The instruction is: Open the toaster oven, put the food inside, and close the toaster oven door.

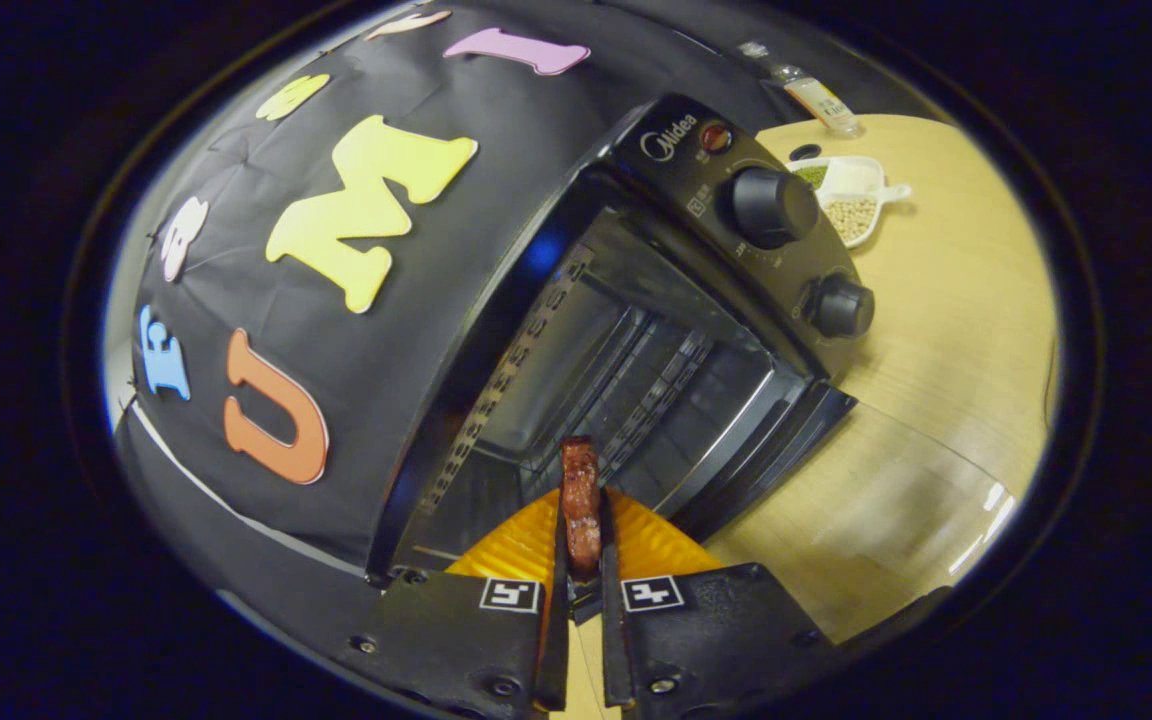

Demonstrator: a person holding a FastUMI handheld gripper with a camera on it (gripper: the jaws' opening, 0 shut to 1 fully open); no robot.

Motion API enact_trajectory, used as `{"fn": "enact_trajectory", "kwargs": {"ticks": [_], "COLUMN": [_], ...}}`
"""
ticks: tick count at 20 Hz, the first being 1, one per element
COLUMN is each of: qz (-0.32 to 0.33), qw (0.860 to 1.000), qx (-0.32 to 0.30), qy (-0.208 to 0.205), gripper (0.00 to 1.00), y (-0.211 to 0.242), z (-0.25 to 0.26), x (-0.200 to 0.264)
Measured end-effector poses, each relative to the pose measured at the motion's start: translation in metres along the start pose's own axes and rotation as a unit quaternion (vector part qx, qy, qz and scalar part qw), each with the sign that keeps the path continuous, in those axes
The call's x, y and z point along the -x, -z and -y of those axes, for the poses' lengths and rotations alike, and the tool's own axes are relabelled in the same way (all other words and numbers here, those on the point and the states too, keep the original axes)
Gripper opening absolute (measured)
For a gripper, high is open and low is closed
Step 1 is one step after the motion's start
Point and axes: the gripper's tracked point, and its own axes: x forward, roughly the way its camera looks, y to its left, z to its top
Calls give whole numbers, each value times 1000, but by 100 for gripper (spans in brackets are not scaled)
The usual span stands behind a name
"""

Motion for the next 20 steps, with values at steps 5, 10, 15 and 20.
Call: {"fn": "enact_trajectory", "kwargs": {"ticks": [5, 10, 15, 20], "qz": [7, 5, -9, -24], "qw": [999, 987, 968, 949], "qx": [48, 151, 243, 305], "qy": [15, 50, 59, 76], "gripper": [18, 31, 83, 98], "y": [4, -3, -7, -10], "z": [-2, 5, 5, 18], "x": [-21, -24, -19, -6]}}
